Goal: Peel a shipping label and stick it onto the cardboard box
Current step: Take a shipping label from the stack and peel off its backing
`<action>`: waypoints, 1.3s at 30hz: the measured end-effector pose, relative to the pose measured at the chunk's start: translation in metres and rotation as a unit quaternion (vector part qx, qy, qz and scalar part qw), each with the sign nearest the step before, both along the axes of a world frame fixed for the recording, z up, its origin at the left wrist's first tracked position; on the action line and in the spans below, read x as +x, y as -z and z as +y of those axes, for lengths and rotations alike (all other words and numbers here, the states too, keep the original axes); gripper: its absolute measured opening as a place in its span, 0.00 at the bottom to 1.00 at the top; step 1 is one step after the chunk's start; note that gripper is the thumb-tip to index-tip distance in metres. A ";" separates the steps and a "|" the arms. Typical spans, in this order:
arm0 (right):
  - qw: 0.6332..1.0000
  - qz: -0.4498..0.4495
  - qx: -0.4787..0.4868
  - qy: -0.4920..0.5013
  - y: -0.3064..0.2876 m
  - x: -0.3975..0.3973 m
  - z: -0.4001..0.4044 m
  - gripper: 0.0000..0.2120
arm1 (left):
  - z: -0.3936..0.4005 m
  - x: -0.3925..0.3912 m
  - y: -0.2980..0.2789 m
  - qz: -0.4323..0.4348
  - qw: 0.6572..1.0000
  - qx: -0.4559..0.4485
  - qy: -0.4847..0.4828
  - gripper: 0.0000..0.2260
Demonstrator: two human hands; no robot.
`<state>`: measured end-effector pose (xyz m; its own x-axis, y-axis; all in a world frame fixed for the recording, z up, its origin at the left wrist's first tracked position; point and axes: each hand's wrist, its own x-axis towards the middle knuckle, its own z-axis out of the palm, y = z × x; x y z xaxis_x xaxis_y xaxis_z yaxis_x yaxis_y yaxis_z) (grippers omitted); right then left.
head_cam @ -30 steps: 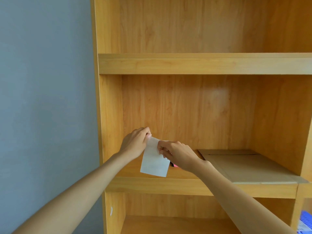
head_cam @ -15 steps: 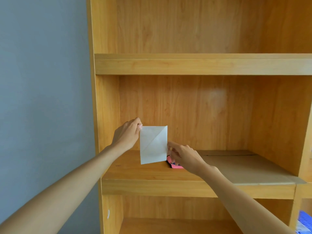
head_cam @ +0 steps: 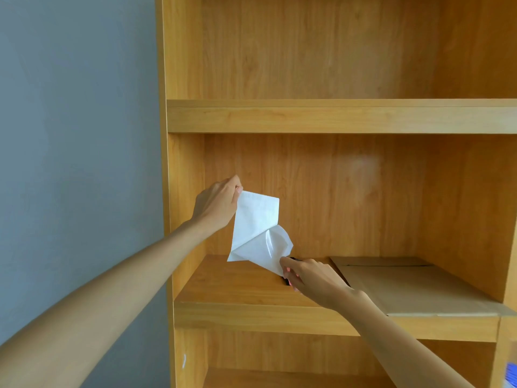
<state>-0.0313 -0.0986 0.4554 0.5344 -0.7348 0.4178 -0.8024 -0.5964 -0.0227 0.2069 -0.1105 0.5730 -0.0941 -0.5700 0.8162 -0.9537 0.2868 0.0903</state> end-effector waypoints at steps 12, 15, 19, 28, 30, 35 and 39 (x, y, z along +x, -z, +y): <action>0.986 0.157 0.037 0.041 -0.003 0.000 0.008 0.09 | 0.017 -0.003 -0.027 0.056 0.993 -0.099 0.039 0.09; 0.975 0.190 0.102 0.056 0.001 -0.001 0.014 0.12 | 0.020 -0.004 -0.031 0.080 0.987 -0.126 0.053 0.09; 0.961 0.206 0.175 0.064 0.010 -0.007 0.020 0.12 | 0.027 -0.007 -0.034 0.103 0.985 -0.128 0.051 0.09; 0.981 0.157 0.085 0.076 0.007 -0.008 0.029 0.12 | 0.036 -0.017 -0.019 0.058 0.987 -0.118 0.088 0.09; 0.989 0.116 0.023 0.093 0.002 -0.007 0.036 0.10 | 0.038 -0.020 -0.012 0.035 0.986 -0.121 0.110 0.09; 0.992 0.017 -0.017 0.124 0.004 -0.015 0.047 0.08 | 0.043 -0.029 0.014 -0.019 0.983 -0.135 0.124 0.07; 0.990 -0.005 -0.012 0.142 0.019 -0.025 0.056 0.09 | 0.043 -0.041 0.037 -0.019 0.983 -0.116 0.142 0.06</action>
